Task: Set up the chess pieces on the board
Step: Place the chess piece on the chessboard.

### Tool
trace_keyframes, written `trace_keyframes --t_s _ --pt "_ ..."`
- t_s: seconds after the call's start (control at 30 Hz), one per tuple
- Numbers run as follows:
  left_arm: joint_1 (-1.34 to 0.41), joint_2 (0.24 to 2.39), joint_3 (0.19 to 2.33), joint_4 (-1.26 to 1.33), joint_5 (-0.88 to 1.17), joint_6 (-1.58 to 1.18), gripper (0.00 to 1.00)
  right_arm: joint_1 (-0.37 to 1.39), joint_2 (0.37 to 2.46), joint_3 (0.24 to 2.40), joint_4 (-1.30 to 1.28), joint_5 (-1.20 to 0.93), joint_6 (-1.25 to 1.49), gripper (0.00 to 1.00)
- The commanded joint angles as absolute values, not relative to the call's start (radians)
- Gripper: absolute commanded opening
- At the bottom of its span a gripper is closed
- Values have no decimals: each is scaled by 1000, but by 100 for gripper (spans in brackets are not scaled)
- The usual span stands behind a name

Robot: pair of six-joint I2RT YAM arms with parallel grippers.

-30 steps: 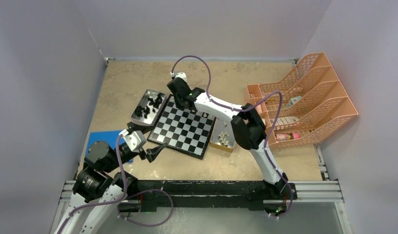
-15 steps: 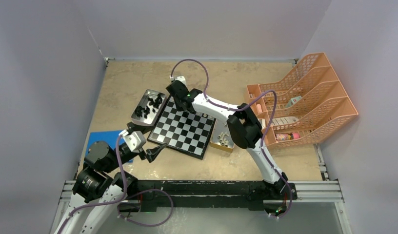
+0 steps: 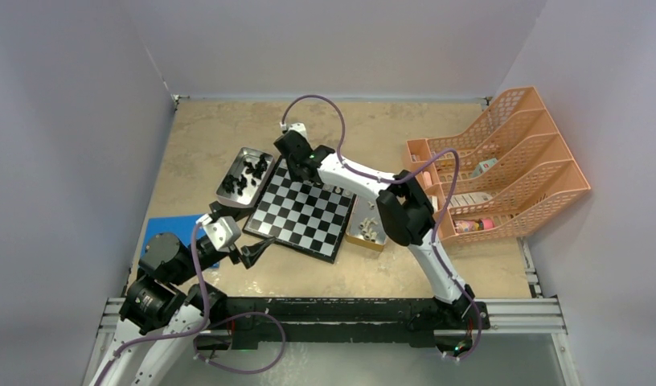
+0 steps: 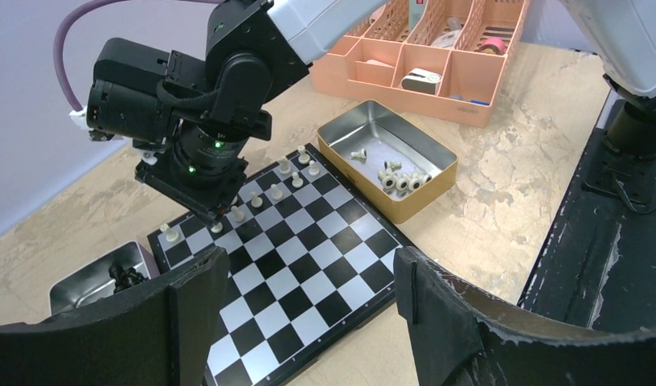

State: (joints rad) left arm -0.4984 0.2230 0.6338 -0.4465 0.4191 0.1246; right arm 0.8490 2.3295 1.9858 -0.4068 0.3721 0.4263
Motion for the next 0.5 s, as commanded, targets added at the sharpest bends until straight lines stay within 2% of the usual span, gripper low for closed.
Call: trace_keyframes --t_s 0.0,0.33,0.47 --pt "-502 234 646 -425 434 137 75 853 2182 1951 -388 376 462 29" --pt "-502 306 643 -385 423 68 76 853 1899 1658 -326 399 497 29" --pt "-502 342 650 -375 276 -82 77 851 1796 1521 -314 438 520 30"
